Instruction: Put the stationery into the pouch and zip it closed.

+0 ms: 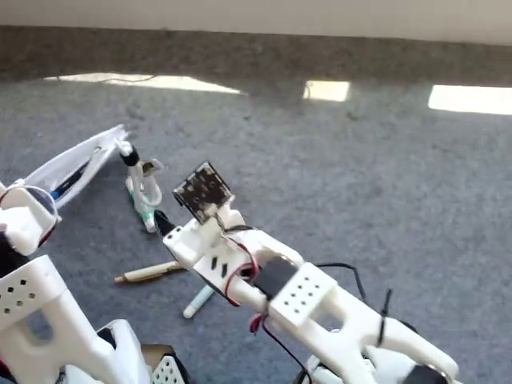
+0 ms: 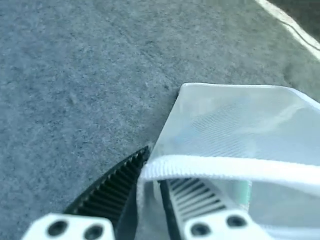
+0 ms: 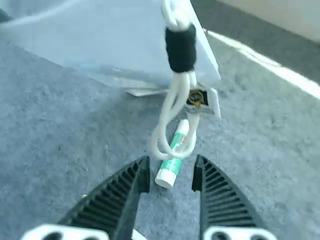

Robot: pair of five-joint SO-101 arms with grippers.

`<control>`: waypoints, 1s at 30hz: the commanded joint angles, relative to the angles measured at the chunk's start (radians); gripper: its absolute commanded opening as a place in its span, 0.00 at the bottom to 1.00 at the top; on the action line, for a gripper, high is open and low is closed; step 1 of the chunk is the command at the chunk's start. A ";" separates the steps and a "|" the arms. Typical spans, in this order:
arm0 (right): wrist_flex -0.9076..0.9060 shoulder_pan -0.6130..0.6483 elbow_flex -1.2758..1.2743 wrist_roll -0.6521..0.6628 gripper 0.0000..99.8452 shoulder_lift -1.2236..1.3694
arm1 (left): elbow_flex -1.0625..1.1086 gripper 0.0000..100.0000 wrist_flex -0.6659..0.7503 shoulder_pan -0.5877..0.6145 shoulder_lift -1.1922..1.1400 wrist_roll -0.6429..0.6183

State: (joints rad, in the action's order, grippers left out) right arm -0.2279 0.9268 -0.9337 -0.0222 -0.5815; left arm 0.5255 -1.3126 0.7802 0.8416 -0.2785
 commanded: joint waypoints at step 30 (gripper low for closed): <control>0.002 0.021 0.707 -0.152 0.14 0.955 | -0.059 0.01 0.014 0.087 0.002 -0.032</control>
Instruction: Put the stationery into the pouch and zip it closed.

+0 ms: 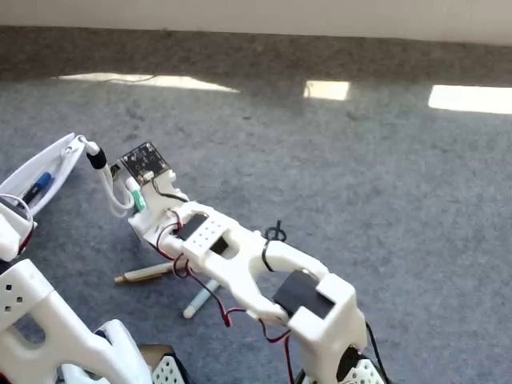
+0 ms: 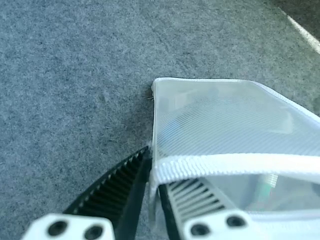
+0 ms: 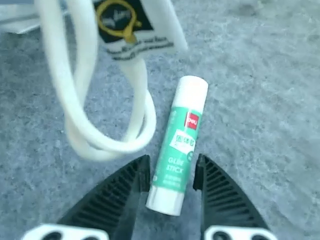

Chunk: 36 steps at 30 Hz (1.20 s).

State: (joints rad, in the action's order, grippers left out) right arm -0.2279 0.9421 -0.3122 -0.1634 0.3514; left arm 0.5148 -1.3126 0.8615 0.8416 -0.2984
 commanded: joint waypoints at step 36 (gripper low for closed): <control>-0.596 -0.326 0.325 0.023 0.00 -0.119 | -0.048 0.01 0.014 -0.110 0.002 -0.034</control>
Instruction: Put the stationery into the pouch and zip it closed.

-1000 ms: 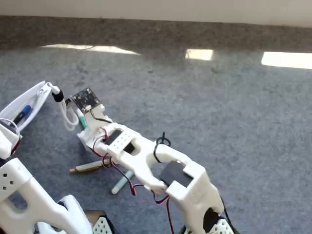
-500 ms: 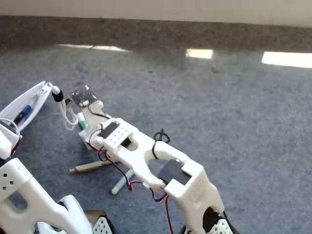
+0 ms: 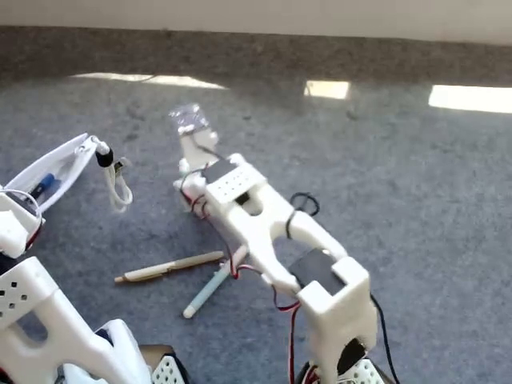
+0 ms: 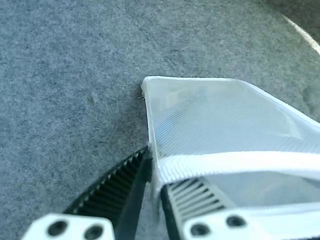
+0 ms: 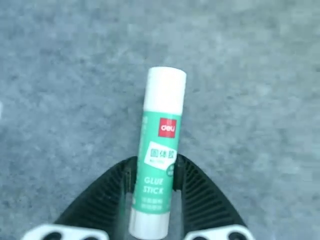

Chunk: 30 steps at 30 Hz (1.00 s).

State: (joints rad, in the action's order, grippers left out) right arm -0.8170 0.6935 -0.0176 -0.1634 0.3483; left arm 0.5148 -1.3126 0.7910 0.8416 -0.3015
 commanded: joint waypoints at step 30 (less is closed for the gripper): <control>-0.033 -0.328 0.041 0.195 0.01 -0.113 | 0.004 0.01 0.000 -0.367 0.222 0.078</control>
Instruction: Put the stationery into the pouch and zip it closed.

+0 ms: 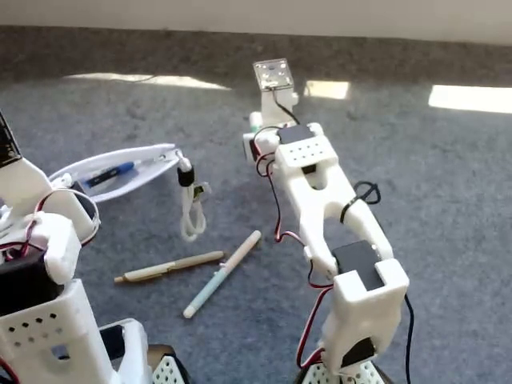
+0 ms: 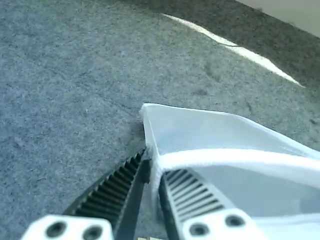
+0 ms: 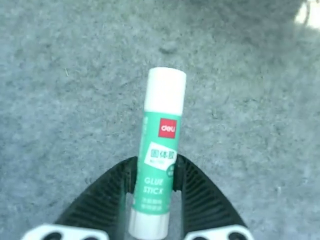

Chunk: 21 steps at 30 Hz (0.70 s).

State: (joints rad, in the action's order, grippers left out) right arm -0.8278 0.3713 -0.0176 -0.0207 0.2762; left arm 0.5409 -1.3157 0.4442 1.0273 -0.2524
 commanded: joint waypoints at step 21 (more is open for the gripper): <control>-0.421 0.079 0.479 0.083 0.01 0.266 | -0.019 0.01 -0.034 -0.039 0.035 0.081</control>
State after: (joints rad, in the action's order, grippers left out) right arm -1.1745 0.4450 0.3000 0.0514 0.5079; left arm 0.5409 -1.3479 0.4212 1.0303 -0.1788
